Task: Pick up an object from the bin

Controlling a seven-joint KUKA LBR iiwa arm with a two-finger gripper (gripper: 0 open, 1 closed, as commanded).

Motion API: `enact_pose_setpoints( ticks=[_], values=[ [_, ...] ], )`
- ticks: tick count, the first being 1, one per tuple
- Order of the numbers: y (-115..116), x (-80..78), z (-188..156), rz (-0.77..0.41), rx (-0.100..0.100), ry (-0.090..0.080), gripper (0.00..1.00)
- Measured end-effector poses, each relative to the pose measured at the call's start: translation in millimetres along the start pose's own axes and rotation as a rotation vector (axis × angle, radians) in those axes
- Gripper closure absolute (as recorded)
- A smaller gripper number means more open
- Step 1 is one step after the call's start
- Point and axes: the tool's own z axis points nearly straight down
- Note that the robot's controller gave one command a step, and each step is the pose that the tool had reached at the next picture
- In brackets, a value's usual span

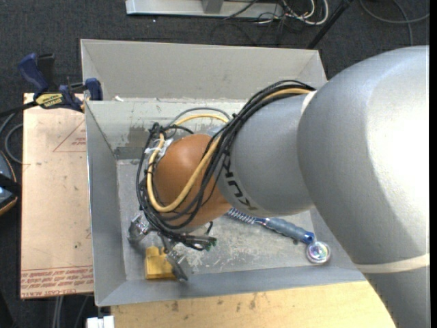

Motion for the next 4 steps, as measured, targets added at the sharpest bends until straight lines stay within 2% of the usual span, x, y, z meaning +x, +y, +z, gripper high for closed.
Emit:
enact_pose_setpoints(
  ticks=[1, 2, 3, 4],
  values=[
    [-5, 15.0, -23, -0.257, -0.017, 0.031, 0.0],
    [1, 11.3, 4, -0.495, -0.017, 0.023, 0.0],
    [3, 7.7, 4, -0.593, -0.017, 0.023, 0.0],
    [6, 5.5, 3, -0.594, -0.02, 0.016, 1.0]
  ],
)
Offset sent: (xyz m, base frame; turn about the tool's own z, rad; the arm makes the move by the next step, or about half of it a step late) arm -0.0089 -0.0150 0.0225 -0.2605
